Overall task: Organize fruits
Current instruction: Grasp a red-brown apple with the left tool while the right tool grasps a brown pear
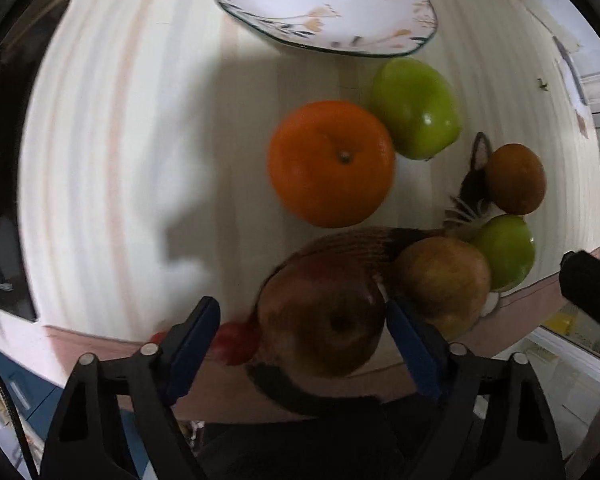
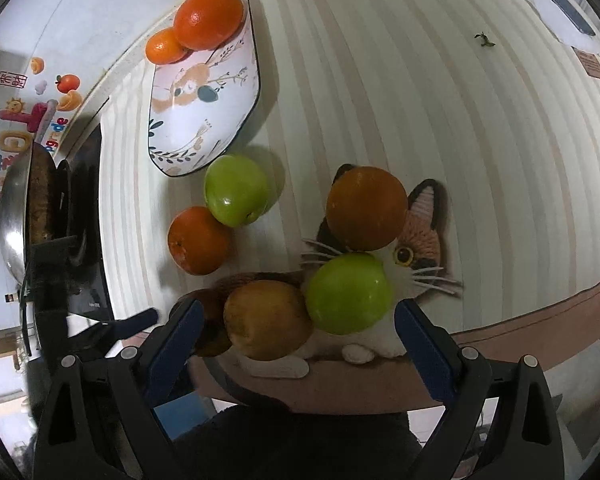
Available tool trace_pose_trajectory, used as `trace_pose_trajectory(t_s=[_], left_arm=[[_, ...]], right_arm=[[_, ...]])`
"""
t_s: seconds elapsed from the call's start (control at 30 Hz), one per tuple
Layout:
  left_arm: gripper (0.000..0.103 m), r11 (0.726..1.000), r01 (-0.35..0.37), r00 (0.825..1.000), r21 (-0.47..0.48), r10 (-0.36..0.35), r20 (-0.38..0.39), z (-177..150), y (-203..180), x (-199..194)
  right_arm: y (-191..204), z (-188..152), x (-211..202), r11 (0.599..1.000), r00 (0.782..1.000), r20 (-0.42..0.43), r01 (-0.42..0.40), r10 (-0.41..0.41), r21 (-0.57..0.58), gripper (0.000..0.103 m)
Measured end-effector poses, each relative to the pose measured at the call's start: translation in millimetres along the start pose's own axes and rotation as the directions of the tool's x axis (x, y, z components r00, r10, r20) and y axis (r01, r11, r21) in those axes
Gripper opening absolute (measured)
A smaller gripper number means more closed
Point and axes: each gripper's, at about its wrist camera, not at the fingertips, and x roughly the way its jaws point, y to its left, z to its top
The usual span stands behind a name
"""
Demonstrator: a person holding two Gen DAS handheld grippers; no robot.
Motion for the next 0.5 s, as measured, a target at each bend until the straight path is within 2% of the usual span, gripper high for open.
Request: trace_pose_trajectory(t_s=[0.07,0.1,0.17,0.27,0.4,0.5], left_arm=[[0.065,1.000,0.018,1.000,0.014,-0.018,0.014,-2,-6,-1],[0.065,0.999,-0.027,0.999,0.033,0.026,0.030,-4,-9,-3],[0.065,0.998,-0.051,0.997,0.032,0.049,0.056,-4,-5,-6],[0.065,0.998,-0.059,0.996,-0.033,0.061,0.069,-2,17,-11],[0.065,0.994,-0.056,0.995,-0.097,0.064,0.081,-3,40,-17],[0.065,0.992,-0.035,0.996,-0.117,0.044,0.080,-5,46,-16]], right_arm=[[5,2,1,1.000,1.000,-0.006,0.000,0.000,-0.018,0.098],[8,1,2,1.000,1.000,-0.012,0.000,0.000,-0.031,0.098],[15,2,2,0.999,1.000,-0.022,-0.010,0.009,-0.052,0.097],[27,0,7,0.995,0.998,-0.059,-0.020,0.014,-0.100,0.094],[34,-5,33,0.993,0.987,-0.160,-0.040,0.022,-0.113,0.084],[41,-7,41,0.991,0.984,-0.175,-0.041,0.019,-0.126,0.081]])
